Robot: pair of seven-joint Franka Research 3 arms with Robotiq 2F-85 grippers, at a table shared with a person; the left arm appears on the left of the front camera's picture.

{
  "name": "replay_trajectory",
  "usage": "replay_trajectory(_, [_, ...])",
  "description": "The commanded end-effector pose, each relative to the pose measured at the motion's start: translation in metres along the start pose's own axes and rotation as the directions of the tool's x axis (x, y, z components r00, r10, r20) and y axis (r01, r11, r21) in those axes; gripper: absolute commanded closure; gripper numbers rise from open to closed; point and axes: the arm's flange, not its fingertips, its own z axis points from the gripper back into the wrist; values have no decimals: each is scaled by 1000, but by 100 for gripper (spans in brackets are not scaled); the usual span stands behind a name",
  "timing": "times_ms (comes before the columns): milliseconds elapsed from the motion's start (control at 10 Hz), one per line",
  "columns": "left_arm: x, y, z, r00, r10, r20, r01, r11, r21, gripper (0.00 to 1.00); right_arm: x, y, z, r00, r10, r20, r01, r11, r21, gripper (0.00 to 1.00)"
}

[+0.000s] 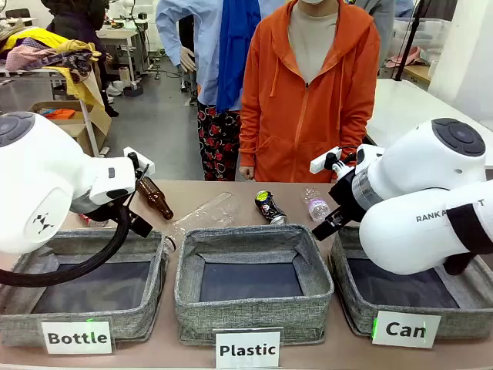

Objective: Sort the can waste into the basket.
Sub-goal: Pick up the can waste from the table and place it in the right Fabric basket.

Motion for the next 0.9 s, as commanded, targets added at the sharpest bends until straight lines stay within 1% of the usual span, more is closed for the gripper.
replay_trajectory(0, [0, 0, 0, 1000, 0, 1, 0, 1000, 0, 0, 0, 0, 0, 1000, 0, 0, 0, 1000, 0, 0])
replay_trajectory(800, [0, 0, 0, 1000, 0, 1, 0, 1000, 0, 0, 0, 0, 0, 1000, 0, 0, 0, 1000, 0, 0])
